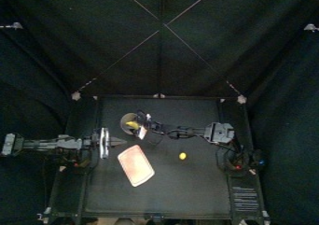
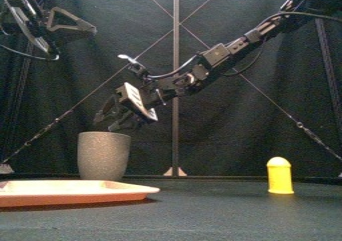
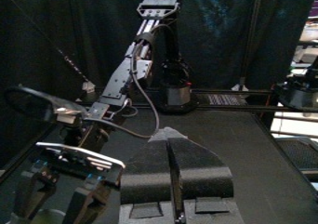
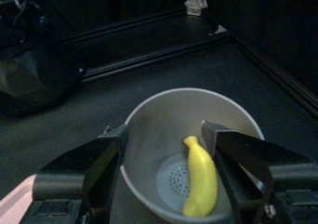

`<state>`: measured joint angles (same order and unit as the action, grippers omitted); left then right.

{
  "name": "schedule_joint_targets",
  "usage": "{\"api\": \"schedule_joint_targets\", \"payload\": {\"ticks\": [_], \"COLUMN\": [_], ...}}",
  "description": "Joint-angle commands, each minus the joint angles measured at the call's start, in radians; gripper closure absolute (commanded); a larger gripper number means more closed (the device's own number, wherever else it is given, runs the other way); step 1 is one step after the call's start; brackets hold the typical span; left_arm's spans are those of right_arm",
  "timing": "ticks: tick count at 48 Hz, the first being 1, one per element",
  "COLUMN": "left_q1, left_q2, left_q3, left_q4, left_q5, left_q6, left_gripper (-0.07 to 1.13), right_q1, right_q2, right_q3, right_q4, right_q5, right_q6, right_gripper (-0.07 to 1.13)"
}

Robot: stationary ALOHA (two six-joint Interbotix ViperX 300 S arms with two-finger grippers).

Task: Pick the banana then place it in the grey bowl
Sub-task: Drop banana in the grey bowl and return to neutral

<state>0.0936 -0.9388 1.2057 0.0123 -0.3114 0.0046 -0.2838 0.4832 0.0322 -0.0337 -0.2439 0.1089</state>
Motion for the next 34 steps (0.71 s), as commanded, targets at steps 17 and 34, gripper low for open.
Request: {"api": "schedule_joint_targets", "payload": {"ticks": [17,34], "left_q1": [-0.005,-0.005], "left_q2": [0.003,0.002], "left_q3": [0.015,0.018], "left_q4": [0.0,0.0], "left_q5": [-0.008,-0.009], "left_q6": [0.0,0.0], "left_gripper": [1.05,1.05], "right_q1": [0.176,0.227], "right_q2": [-0.445,-0.693], "right_q3": [0.416,0.716], "right_q4": [-0.063,-0.049], "right_q5": [-0.077,-0.233], "right_q6": [0.003,0.0], "right_gripper": [0.1,0.1]}}
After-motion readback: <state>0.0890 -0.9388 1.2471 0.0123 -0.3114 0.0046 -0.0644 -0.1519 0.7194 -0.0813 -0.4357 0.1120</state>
